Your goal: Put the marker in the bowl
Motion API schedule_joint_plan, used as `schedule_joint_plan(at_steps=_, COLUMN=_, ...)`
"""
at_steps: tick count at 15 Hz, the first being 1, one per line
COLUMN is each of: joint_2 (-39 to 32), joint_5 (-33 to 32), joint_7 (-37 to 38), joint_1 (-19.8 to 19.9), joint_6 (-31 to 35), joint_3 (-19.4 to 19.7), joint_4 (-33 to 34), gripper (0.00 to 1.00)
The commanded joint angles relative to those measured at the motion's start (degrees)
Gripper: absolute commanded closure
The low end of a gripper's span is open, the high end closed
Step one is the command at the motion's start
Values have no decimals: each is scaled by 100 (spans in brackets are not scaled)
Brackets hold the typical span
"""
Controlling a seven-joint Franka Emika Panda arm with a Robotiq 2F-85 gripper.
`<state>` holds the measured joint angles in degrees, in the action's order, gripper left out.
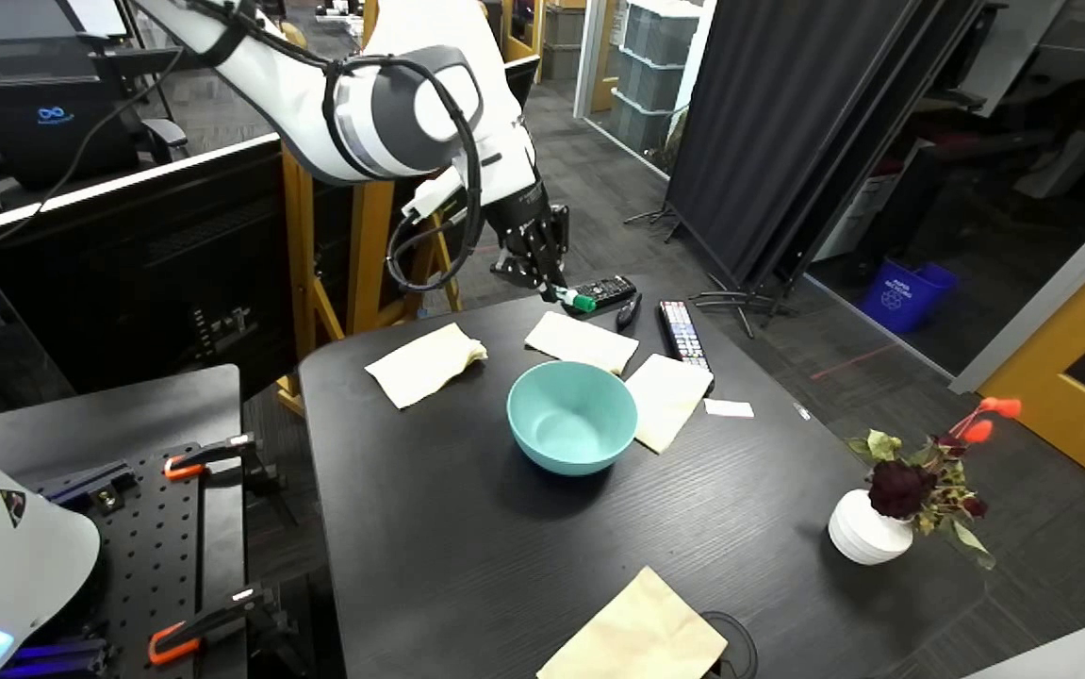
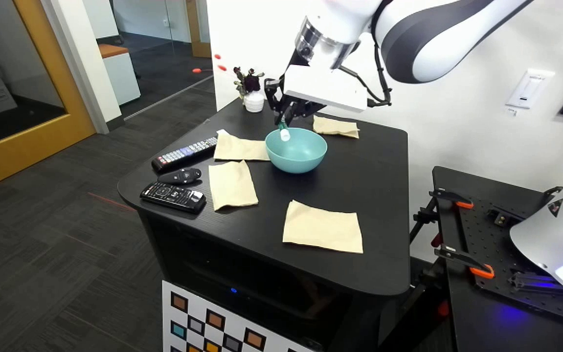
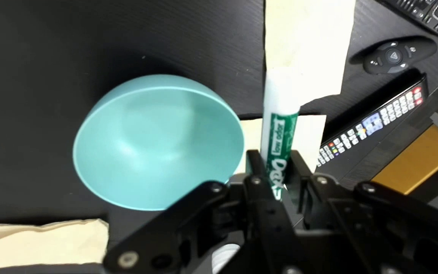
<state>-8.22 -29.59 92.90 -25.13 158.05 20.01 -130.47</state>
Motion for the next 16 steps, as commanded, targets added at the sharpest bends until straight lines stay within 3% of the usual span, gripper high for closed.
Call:
schedule_joint_plan(at_steps=1, joint_2=769, joint_5=51, joint_7=-109, joint_1=757, joint_6=-260, joint_3=-538, joint_4=-644, gripper=95)
schedule_joint_plan(at_steps=5, joint_2=952, joint_5=475, joint_7=-470, joint_1=1573, joint_6=-458, joint_3=-1061, joint_4=-885, gripper=95)
schedule_joint_plan(at_steps=9, joint_2=718, joint_5=594, joint_7=-565, joint_1=2122, joint_6=-519, joint_3=-1301, joint_4=-789, gripper=95)
schedule_joint_plan(at_steps=16, joint_2=62, joint_5=482, joint_7=-448, joint_1=2372, joint_6=-268, joint_3=-1282, joint_4=-484, gripper=95)
